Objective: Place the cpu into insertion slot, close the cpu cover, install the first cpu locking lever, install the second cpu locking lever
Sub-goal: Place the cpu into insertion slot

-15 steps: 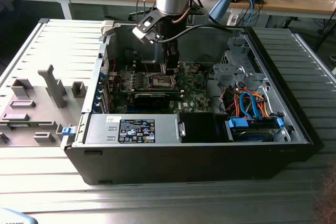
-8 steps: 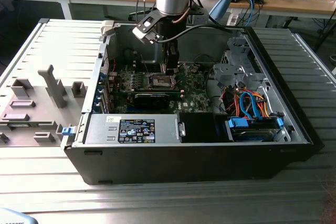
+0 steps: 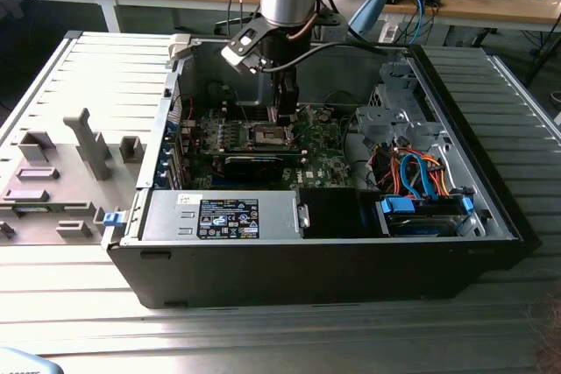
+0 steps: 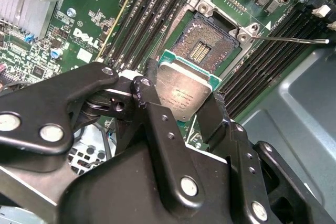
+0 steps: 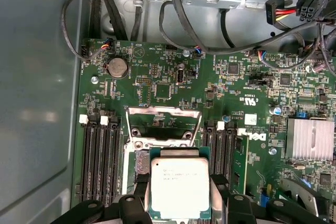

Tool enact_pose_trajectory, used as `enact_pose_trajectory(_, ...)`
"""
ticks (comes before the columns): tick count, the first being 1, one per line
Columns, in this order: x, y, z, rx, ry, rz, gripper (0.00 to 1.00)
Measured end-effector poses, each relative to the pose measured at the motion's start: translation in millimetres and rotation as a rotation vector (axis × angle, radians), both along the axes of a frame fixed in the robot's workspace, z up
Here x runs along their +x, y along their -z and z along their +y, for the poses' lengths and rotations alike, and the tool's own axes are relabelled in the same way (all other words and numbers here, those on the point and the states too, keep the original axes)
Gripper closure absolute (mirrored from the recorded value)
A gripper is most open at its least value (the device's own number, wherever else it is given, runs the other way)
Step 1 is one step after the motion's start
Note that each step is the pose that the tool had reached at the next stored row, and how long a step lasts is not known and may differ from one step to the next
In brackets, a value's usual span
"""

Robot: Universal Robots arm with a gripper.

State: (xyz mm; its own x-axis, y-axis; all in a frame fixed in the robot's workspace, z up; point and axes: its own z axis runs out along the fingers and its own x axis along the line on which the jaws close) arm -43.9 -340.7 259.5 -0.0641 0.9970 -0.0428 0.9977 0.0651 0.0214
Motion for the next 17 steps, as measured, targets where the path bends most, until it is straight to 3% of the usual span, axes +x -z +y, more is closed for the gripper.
enact_pose_trajectory(11, 0.0, 1.7, 0.2, 0.0, 0.0, -0.0001, 0.45)
enact_pose_trajectory(13, -0.1, 7.8, 0.7, 0.0, 0.0, -0.0001, 0.45)
enact_pose_trajectory(17, -0.1, 8.4, 0.7, 0.0, 0.0, 0.0, 0.45)
